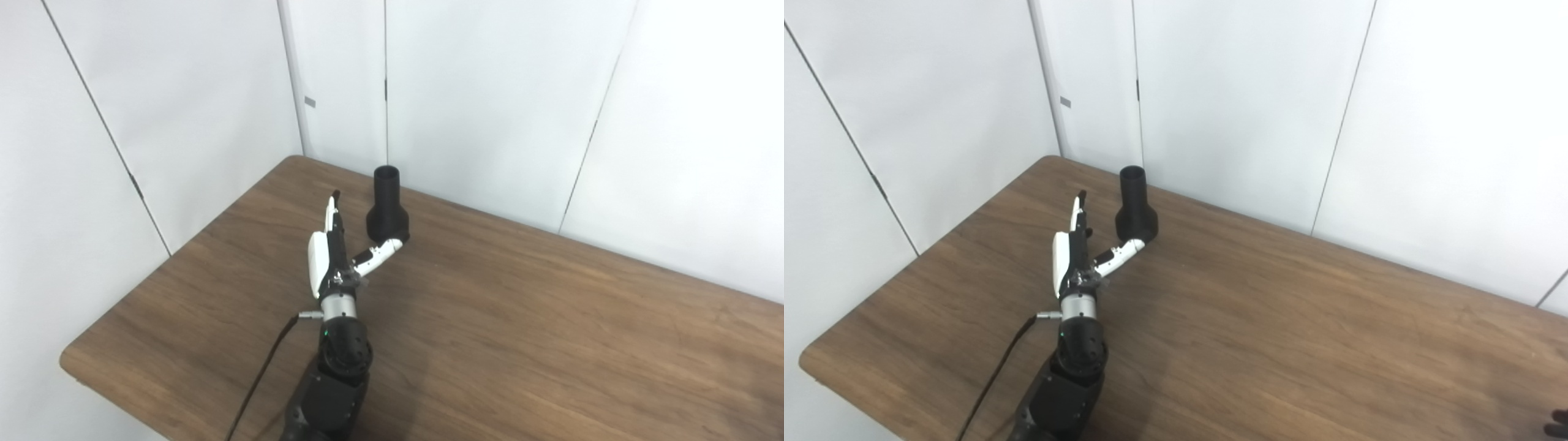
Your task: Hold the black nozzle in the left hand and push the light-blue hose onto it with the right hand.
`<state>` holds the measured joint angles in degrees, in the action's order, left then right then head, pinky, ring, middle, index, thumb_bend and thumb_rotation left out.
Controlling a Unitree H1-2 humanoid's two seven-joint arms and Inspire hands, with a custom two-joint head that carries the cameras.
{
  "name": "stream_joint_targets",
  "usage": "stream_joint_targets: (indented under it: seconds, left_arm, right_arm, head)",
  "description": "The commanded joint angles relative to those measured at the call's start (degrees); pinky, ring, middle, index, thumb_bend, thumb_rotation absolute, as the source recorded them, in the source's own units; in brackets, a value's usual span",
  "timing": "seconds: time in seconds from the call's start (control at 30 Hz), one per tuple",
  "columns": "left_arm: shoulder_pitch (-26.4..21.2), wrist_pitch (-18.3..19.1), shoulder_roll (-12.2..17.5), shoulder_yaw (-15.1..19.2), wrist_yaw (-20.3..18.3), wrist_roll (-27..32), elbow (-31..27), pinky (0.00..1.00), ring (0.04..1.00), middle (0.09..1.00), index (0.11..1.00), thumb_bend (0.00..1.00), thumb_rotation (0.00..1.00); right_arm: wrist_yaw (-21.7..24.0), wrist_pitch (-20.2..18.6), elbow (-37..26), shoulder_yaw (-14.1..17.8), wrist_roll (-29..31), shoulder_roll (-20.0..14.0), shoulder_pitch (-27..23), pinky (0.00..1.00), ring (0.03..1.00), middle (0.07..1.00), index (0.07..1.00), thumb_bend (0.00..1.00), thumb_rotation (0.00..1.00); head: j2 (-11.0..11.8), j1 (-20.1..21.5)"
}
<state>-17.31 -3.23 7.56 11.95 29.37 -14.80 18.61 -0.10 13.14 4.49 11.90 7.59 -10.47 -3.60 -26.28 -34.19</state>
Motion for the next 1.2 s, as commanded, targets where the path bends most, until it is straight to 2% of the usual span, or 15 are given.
stream_joint_targets:
  seconds: [0.0, 0.2, 0.23, 0.47, 0.57, 0.7, 0.93, 1.1, 1.17]
  left_arm:
    - [1.8, -1.44, 1.28, -0.55, -0.91, -0.34, 3.46, 0.91, 0.977, 0.995, 0.999, 1.0, 0.41]
    - [-0.64, 2.29, 3.73, -0.99, -2.69, -0.83, 1.64, 0.86, 0.952, 0.979, 0.988, 1.0, 0.43]
    - [-0.89, 2.84, 4.04, -0.97, -2.8, -1.01, 0.86, 0.95, 0.985, 0.994, 0.994, 1.0, 0.43]
    - [-1.44, 4.76, 5.28, 0.02, -3.1, -0.29, -2.15, 1.0, 1.0, 1.0, 1.0, 1.0, 0.43]
    - [-1.11, 4.18, 5.66, -0.1, -3.45, -0.55, -2.58, 0.88, 0.952, 0.99, 1.0, 1.0, 0.41]
    - [-1.35, 3.08, 6.07, -0.49, -3.44, -0.9, -1.14, 0.85, 0.928, 0.973, 0.988, 1.0, 0.4]
    - [-3.07, 7.37, 8.41, -3.33, -5.31, -4.32, -0.68, 0.82, 0.91, 0.931, 0.94, 1.0, 0.43]
    - [-4.73, 10.27, 9.81, -4.39, -8.51, -3.72, -1.13, 0.96, 0.98, 0.913, 0.914, 1.0, 0.39]
    - [-5.16, 11.14, 10.1, -4.51, -9.46, -3.32, -1.21, 0.99, 0.995, 0.911, 0.909, 1.0, 0.38]
  right_arm:
    - [0.11, 1.51, 0.57, 0.05, 0.18, 0.41, 0.99, 0.39, 0.519, 0.552, 0.509, 0.83, 0.59]
    - [0.23, 2.86, 1.35, 0.01, 0.43, 0.76, 0.96, 0.38, 0.513, 0.546, 0.505, 0.86, 0.59]
    - [0.13, 2.8, 1.37, 0.02, 0.4, 0.83, 0.96, 0.39, 0.512, 0.547, 0.504, 0.87, 0.59]
    - [0.11, 3.31, 2.11, -0.12, 0.11, 0.85, 0.52, 0.39, 0.516, 0.551, 0.506, 0.88, 0.6]
    - [-0.05, 2.85, 2.22, 0.02, 0.34, 0.96, 0.41, 0.39, 0.515, 0.549, 0.503, 0.91, 0.6]
    - [-0.16, 2.6, 1.9, -0.01, 0.01, 0.92, 0.54, 0.39, 0.523, 0.556, 0.507, 0.92, 0.6]
    - [0.06, 2.6, 1.45, -0.06, 0.45, 1.09, 0.87, 0.39, 0.521, 0.555, 0.509, 0.93, 0.6]
    - [0.18, 3.32, 1.73, -0.18, 0.3, 1.06, 0.9, 0.39, 0.516, 0.551, 0.508, 0.94, 0.61]
    - [0.11, 3.3, 1.74, -0.15, 0.41, 1.2, 0.84, 0.38, 0.512, 0.547, 0.505, 0.96, 0.61]
  head:
    - [-0.08, 0.13]
    - [0.33, 0.36]
    - [0.44, 0.33]
    - [0.96, 0.35]
    - [1.06, 0.36]
    - [1.26, 0.66]
    - [1.07, 1.04]
    - [1.14, 1.3]
    - [1.16, 1.32]
